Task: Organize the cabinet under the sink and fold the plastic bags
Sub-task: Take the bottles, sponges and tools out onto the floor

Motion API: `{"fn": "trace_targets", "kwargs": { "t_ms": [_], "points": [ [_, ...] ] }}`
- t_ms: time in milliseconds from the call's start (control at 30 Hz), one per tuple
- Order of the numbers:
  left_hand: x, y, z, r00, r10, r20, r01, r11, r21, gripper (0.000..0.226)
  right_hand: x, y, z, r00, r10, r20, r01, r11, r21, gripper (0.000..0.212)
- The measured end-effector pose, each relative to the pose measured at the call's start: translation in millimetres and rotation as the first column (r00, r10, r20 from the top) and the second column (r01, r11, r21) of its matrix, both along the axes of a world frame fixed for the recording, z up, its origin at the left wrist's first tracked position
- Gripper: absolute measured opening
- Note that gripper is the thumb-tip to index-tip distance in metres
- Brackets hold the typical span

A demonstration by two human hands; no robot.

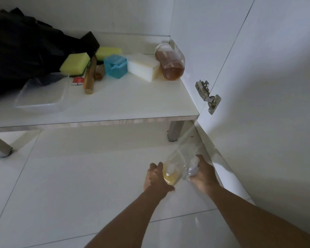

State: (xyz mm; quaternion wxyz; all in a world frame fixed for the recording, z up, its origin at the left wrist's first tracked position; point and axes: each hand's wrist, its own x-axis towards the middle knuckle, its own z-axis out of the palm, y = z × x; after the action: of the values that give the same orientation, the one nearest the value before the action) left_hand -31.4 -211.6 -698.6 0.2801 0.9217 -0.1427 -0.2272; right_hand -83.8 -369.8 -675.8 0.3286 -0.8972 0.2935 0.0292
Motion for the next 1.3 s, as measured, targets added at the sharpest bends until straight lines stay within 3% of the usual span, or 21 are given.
{"fn": "trace_targets", "kwargs": {
  "t_ms": [133, 267, 567, 633, 767, 833, 900, 967, 1033, 1133, 1233, 1300],
  "points": [
    [9, -2, -4, 0.999, 0.000, 0.054, 0.000, 1.000, 0.009, 0.078, 14, -4, -5, 1.000, 0.012, 0.009, -0.012, 1.000, 0.017, 0.052],
    [25, -10, -2, 0.996, 0.069, 0.054, -0.066, 0.996, -0.055, 0.062, 31, -3, -8, 1.000, -0.009, 0.003, 0.009, 1.000, 0.022, 0.047],
    [52, -18, 3, 0.991, 0.094, 0.091, -0.096, 0.995, 0.013, 0.043, 48, 3, -11, 0.999, -0.033, -0.027, 0.034, 0.998, 0.048, 0.027],
    [52, -17, 5, 0.993, 0.082, 0.083, -0.085, 0.996, 0.033, 0.037, 47, 3, -11, 0.999, -0.006, -0.043, 0.006, 1.000, 0.011, 0.033],
    [48, -9, 9, 0.996, 0.038, 0.077, -0.043, 0.996, 0.074, 0.027, 46, 0, -1, 0.985, 0.016, -0.170, -0.034, 0.994, -0.105, 0.035],
    [49, -3, 13, 0.996, -0.002, 0.086, -0.006, 0.995, 0.096, 0.031, 48, -3, 12, 0.945, 0.056, -0.323, -0.120, 0.976, -0.182, 0.027],
    [52, 5, 19, 0.997, -0.043, 0.070, 0.033, 0.991, 0.132, 0.041, 51, -4, 33, 0.872, 0.113, -0.477, -0.215, 0.963, -0.165, 0.007],
    [57, 12, 30, 0.997, -0.068, 0.021, 0.063, 0.982, 0.177, 0.052, 58, -3, 52, 0.786, 0.144, -0.601, -0.245, 0.966, -0.088, 0.021],
    [62, 18, 52, 0.994, -0.109, -0.016, 0.109, 0.971, 0.214, 0.061, 71, 0, 72, 0.715, 0.145, -0.684, -0.255, 0.965, -0.062, 0.017],
    [71, 28, 96, 0.981, -0.189, -0.045, 0.194, 0.950, 0.244, 0.061, 87, 9, 108, 0.693, 0.190, -0.695, -0.331, 0.941, -0.072, 0.013],
    [85, 36, 138, 0.969, -0.171, -0.179, 0.192, 0.976, 0.104, 0.051, 109, 18, 146, 0.820, 0.270, -0.504, -0.389, 0.910, -0.146, 0.010],
    [97, 42, 164, 0.963, -0.154, -0.221, 0.162, 0.987, 0.020, 0.041, 121, 30, 172, 0.751, 0.270, -0.602, -0.419, 0.900, -0.119, 0.016]
  ]
}}
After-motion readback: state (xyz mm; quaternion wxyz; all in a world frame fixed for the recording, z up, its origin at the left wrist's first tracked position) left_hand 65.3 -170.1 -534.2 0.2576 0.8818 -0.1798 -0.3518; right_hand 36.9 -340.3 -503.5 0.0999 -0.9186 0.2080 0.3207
